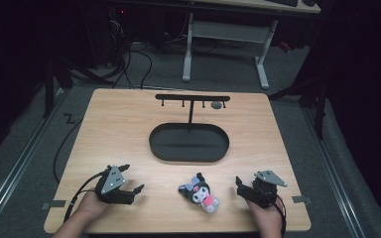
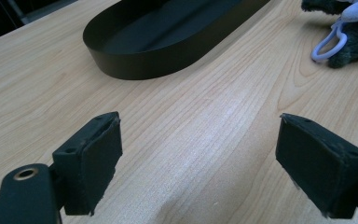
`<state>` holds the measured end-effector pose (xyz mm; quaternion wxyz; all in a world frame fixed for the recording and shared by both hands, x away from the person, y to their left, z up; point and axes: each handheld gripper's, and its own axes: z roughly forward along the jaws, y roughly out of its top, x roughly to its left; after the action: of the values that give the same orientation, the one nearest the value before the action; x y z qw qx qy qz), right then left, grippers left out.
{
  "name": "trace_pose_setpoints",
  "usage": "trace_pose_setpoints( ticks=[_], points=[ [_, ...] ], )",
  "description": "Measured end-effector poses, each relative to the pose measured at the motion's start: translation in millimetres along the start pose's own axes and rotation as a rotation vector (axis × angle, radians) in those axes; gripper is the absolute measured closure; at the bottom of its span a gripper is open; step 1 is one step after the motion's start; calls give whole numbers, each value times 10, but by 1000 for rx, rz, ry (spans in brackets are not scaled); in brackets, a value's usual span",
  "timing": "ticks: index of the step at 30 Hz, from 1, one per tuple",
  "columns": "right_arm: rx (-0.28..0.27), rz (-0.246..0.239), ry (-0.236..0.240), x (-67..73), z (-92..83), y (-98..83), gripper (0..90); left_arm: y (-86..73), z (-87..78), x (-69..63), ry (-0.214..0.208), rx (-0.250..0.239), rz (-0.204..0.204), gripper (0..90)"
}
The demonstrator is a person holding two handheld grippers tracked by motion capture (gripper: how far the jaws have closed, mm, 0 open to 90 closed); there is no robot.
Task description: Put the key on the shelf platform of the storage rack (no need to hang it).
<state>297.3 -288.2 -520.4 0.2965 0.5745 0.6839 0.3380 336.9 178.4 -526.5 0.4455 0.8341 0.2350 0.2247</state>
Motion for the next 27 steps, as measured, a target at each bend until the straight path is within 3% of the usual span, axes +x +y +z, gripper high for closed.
trace_pose_setpoints(
  ticks=[13, 27],
  points=[
    [-38, -27, 23, -7, -27, -7, 150, 3, 4, 1, -1, 1, -2, 154],
    [-27, -27, 36, 4, -24, -1, 150, 4, 4, 1, -3, 3, 0, 154]
  ],
)
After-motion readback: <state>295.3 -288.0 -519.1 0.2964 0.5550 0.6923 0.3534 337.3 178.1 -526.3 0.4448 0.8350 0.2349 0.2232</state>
